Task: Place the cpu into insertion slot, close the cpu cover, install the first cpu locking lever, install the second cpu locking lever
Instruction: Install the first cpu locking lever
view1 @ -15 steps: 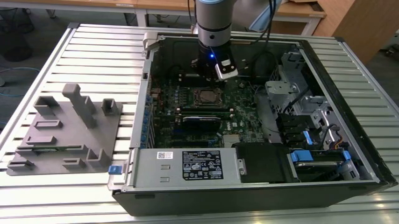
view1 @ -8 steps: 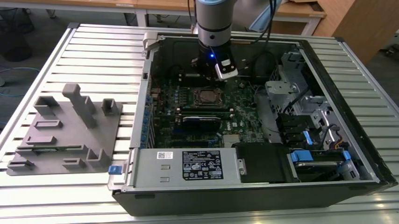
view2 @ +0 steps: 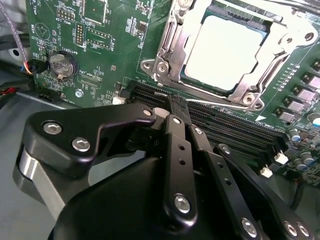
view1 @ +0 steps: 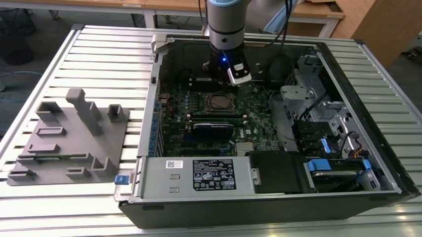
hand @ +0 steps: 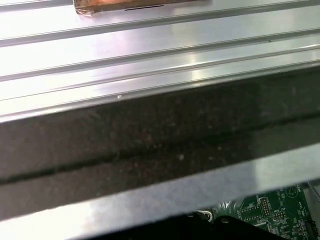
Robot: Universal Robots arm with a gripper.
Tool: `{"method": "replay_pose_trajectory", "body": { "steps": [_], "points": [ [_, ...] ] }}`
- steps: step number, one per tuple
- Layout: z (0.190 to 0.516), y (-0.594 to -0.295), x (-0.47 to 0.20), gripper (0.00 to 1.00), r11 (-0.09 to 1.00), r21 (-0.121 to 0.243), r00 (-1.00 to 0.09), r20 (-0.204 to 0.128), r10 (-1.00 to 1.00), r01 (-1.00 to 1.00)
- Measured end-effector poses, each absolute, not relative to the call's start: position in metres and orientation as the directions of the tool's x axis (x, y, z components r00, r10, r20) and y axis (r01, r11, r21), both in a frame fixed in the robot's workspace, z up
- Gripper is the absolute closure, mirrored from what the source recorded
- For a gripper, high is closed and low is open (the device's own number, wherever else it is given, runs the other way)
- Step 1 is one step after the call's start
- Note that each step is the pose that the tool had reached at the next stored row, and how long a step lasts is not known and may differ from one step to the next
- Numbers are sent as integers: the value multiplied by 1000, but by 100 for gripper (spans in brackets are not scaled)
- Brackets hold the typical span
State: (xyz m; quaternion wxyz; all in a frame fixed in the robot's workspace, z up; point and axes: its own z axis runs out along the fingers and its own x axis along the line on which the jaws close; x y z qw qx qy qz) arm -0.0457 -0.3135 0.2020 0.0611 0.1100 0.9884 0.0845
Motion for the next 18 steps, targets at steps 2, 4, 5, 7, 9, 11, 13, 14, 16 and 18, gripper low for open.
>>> {"method": "replay_pose_trajectory", "body": {
  "steps": [2, 4, 5, 7, 9, 11, 13, 14, 16, 18],
  "points": [
    [201, -314, -46, 89, 961, 182, -968, -107, 228, 206],
    [201, -314, -46, 89, 961, 184, -968, -108, 228, 206],
    [201, -314, -47, 89, 961, 187, -968, -108, 229, 206],
    [201, -314, -49, 89, 959, 193, -967, -107, 230, 207],
    [201, -314, -50, 89, 959, 195, -967, -107, 230, 207],
    [201, -314, -51, 89, 958, 197, -967, -108, 231, 207],
    [200, -314, -51, 89, 958, 199, -967, -110, 231, 206],
    [200, -314, -51, 89, 958, 199, -967, -112, 231, 206],
    [199, -314, -51, 89, 958, 200, -966, -116, 231, 205],
    [198, -314, -51, 89, 958, 201, -966, -119, 231, 204]
  ]
}}
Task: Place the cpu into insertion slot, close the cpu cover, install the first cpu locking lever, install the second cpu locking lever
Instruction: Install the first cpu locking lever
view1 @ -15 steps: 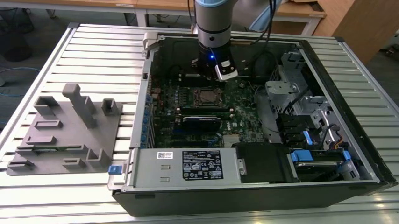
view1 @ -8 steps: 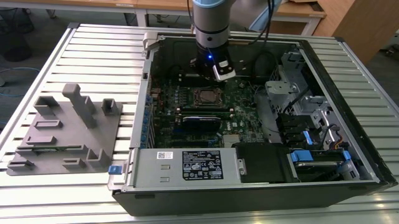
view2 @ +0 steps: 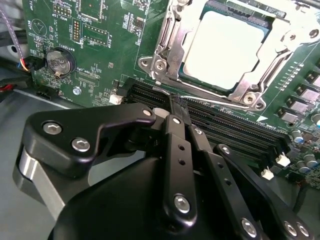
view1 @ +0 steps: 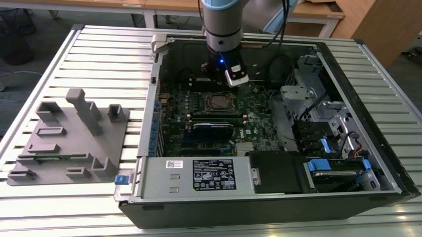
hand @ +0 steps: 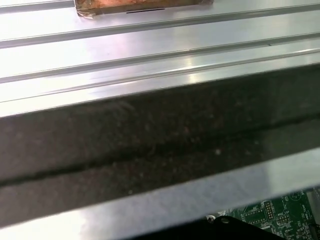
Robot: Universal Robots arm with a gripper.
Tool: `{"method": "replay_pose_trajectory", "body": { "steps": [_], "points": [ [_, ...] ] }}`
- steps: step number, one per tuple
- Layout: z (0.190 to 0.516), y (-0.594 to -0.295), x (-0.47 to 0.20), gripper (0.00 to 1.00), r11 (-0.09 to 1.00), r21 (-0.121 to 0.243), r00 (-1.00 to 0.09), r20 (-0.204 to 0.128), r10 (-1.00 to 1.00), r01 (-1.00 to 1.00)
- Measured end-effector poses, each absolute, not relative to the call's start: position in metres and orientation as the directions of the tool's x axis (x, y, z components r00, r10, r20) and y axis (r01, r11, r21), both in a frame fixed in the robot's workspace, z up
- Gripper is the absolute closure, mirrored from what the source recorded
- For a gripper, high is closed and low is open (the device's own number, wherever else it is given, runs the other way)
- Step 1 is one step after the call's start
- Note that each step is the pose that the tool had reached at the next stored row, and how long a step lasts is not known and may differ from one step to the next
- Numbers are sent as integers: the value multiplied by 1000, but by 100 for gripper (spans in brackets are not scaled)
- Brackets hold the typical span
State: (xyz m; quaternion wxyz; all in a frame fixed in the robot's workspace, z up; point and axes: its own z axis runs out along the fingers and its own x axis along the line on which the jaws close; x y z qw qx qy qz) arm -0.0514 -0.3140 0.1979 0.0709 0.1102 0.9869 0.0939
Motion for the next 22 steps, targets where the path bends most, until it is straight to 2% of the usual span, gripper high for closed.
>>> {"method": "replay_pose_trajectory", "body": {
  "steps": [22],
  "points": [
    [194, -318, -51, 89, 958, 203, -964, -129, 231, 202]
  ]
}}
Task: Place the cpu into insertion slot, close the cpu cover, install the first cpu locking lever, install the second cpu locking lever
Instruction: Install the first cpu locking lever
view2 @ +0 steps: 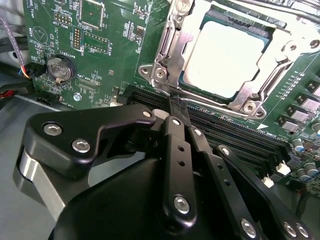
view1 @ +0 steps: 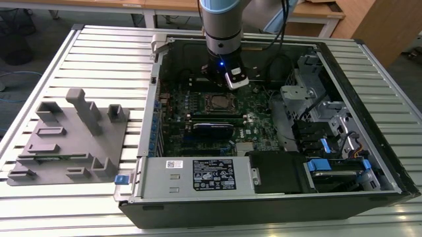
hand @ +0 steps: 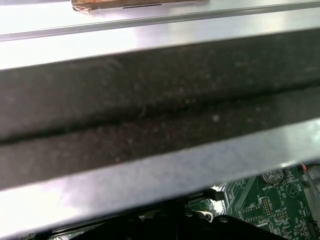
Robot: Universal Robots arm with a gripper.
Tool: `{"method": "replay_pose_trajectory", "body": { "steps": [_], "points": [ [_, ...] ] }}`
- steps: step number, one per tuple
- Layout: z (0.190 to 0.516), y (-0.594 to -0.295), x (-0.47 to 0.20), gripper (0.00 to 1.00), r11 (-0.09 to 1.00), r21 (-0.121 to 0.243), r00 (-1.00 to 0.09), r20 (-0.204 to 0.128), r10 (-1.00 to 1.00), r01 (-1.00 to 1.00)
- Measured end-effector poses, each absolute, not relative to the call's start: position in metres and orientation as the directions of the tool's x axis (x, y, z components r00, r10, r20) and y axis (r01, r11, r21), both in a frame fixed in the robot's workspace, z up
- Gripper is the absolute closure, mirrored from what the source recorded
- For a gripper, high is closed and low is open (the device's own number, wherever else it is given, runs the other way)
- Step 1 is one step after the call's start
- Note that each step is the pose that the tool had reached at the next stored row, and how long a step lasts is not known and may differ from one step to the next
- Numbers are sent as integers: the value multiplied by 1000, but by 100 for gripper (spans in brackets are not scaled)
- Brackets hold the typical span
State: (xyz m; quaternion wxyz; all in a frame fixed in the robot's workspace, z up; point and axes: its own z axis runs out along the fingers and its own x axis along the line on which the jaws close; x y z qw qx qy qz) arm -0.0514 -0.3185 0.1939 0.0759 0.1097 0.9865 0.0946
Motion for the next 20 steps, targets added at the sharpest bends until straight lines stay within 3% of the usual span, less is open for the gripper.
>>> {"method": "replay_pose_trajectory", "body": {
  "steps": [20],
  "points": [
    [194, -321, -51, 89, 955, 217, -964, -126, 233, 202]
  ]
}}
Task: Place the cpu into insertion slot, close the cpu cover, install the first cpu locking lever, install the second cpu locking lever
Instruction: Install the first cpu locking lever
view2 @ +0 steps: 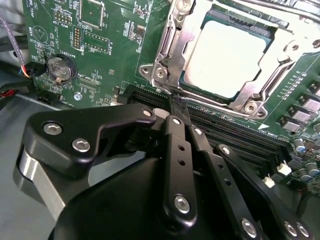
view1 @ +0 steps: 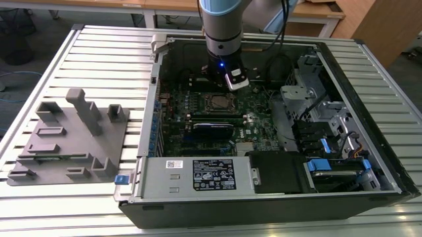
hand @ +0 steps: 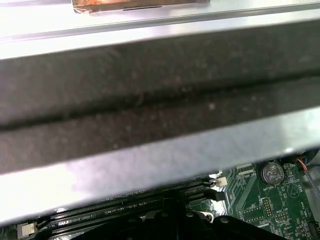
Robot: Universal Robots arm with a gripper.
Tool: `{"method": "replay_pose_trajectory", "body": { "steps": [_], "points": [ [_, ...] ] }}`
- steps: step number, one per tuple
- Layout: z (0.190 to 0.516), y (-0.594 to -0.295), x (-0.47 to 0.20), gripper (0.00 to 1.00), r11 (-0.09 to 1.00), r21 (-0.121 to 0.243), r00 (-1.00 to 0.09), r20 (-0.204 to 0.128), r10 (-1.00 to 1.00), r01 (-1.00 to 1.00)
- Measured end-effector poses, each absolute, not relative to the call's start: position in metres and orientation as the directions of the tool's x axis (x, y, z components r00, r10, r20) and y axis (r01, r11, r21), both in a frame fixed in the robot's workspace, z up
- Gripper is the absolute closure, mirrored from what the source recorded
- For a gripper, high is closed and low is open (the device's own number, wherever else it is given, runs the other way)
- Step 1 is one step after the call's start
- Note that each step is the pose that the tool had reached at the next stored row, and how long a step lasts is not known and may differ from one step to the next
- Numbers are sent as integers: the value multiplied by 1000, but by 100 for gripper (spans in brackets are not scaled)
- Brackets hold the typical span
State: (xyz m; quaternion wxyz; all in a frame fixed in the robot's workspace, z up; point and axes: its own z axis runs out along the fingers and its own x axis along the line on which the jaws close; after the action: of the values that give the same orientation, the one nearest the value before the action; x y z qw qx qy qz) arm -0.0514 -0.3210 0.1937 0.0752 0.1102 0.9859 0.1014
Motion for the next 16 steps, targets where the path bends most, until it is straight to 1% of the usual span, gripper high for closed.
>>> {"method": "replay_pose_trajectory", "body": {
  "steps": [7, 16],
  "points": [
    [194, -325, -51, 89, 955, 216, -964, -126, 233, 202],
    [194, -325, -51, 89, 948, 244, -964, -119, 236, 202]
  ]
}}
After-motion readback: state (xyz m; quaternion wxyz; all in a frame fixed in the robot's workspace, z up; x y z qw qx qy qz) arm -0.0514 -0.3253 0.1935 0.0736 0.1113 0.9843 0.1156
